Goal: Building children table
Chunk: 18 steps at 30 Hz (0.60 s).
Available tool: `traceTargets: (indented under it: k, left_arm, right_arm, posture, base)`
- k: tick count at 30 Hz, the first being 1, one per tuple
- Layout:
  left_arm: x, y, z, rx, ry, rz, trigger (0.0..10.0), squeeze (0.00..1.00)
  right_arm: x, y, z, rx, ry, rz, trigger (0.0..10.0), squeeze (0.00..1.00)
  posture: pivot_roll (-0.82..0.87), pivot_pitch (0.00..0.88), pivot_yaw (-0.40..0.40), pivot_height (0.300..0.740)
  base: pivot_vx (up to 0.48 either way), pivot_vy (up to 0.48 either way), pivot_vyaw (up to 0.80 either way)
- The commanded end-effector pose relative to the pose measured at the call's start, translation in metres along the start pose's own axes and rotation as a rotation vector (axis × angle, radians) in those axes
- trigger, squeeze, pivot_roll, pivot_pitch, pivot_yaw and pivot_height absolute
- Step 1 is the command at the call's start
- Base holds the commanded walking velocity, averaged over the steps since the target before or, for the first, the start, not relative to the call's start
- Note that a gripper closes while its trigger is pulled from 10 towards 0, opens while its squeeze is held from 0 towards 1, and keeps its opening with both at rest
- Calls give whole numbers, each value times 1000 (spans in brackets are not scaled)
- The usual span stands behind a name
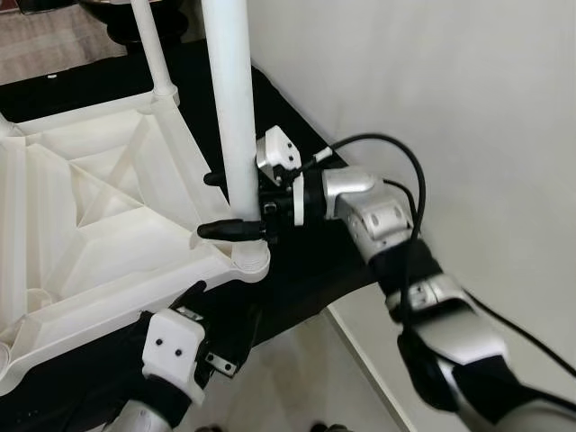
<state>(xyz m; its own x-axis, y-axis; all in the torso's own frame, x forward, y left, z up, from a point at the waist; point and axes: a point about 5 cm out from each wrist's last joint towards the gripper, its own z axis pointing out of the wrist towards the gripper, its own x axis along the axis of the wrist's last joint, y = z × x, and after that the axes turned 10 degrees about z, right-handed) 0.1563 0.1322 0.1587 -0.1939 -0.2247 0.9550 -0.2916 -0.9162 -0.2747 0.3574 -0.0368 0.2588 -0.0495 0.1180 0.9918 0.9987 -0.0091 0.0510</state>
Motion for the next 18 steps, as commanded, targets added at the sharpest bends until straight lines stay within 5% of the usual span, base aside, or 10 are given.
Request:
traceTargets:
  k: [1, 15, 17, 18]
  left_arm:
    - [1, 1, -5, 4, -22, 35, 10000, 0]
    - [6, 3, -26, 147, -43, 15, 10000, 0]
    - [4, 4, -28, 166, -48, 10, 10000, 0]
    - [4, 4, -28, 166, -48, 10, 10000, 0]
  right_arm:
    - [-8, 0, 1, 23, -42, 2, 0, 0]
    - [-51, 13, -28, -248, -94, 124, 0, 0]
    - [-68, 14, -34, -578, -73, 190, 0, 0]
    - [-68, 14, -34, -578, -73, 190, 0, 0]
  posture:
    - [146, 227, -53, 740]
    - [94, 211, -70, 740]
    - [74, 201, -84, 740]
    - [74, 201, -84, 740]
  base:
    - [0, 0, 0]
    - [0, 0, 0]
    - [0, 0, 0]
    - [0, 0, 0]
